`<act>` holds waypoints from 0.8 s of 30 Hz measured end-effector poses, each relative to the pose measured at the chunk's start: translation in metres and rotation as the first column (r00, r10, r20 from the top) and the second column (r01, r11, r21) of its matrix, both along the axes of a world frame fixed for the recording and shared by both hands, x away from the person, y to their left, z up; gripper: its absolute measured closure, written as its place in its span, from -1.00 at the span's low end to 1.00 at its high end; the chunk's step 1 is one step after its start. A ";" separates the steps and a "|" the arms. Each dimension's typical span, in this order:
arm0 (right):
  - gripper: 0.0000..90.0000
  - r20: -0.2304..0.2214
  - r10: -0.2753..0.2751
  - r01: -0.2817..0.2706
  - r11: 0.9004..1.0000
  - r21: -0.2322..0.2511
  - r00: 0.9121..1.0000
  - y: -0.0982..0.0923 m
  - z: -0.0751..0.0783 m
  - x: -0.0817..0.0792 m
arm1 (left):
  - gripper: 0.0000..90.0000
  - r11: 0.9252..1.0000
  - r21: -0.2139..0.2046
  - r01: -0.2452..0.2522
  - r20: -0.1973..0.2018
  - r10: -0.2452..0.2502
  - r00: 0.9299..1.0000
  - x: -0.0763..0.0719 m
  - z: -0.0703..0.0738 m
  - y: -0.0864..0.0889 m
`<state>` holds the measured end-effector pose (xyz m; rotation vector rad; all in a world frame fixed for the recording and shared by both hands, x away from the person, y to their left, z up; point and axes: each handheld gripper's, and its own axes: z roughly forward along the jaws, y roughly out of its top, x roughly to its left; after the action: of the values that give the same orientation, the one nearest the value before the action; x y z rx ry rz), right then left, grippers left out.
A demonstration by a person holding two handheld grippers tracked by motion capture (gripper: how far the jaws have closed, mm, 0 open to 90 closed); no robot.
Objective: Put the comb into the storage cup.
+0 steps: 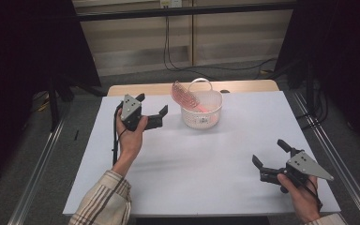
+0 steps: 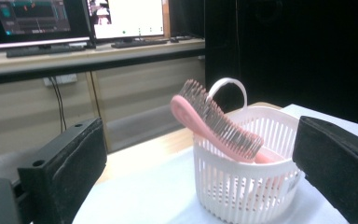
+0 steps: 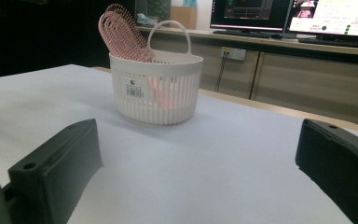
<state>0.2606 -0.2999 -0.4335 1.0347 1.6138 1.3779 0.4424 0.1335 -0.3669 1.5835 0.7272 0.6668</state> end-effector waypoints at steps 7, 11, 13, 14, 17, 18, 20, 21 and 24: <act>-1.00 -0.002 -0.001 0.001 1.000 -0.001 1.000 0.000 -0.001 0.002 | -0.94 1.000 -0.006 0.009 -0.019 -0.009 1.000 -0.010 -0.009 0.007; -1.00 -0.003 0.001 -0.001 1.000 -0.001 1.000 0.001 0.000 0.000 | -0.95 1.000 -0.022 -0.021 -0.029 0.020 0.999 -0.018 -0.014 0.011; -0.99 -0.001 0.001 -0.001 1.000 -0.005 1.000 0.000 0.000 0.000 | -0.96 1.000 -0.003 -0.025 -0.016 0.025 1.000 -0.023 -0.018 0.012; -0.99 -0.002 -0.002 0.002 1.000 -0.007 1.000 0.000 0.000 0.000 | -0.96 1.000 -0.002 -0.030 -0.013 0.030 0.999 -0.025 -0.020 0.013; -1.00 -0.002 -0.005 0.005 1.000 -0.003 1.000 -0.001 -0.001 0.001 | -0.96 0.999 -0.031 -0.026 -0.023 0.025 0.999 -0.030 -0.023 0.016; -1.00 -0.002 -0.006 0.006 1.000 -0.005 1.000 -0.001 0.000 0.000 | -0.96 0.999 -0.031 -0.030 -0.022 0.030 0.999 -0.032 -0.024 0.016; -1.00 -0.003 -0.004 0.004 1.000 -0.005 1.000 -0.001 0.000 0.001 | -0.96 1.000 -0.026 -0.016 -0.022 0.015 1.000 -0.033 -0.025 0.017; -1.00 -0.003 -0.004 0.004 1.000 -0.007 1.000 0.000 0.000 0.001 | -0.96 0.999 -0.028 -0.024 -0.024 0.024 0.999 -0.036 -0.026 0.018; -1.00 0.003 -0.004 0.004 1.000 -0.004 1.000 0.000 0.000 0.000 | -0.96 1.000 -0.020 -0.005 -0.021 0.004 1.000 -0.040 -0.027 0.020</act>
<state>0.2607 -0.2998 -0.4334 1.0328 1.6113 1.3729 0.4029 0.1531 -0.3942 1.5728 0.7512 0.6447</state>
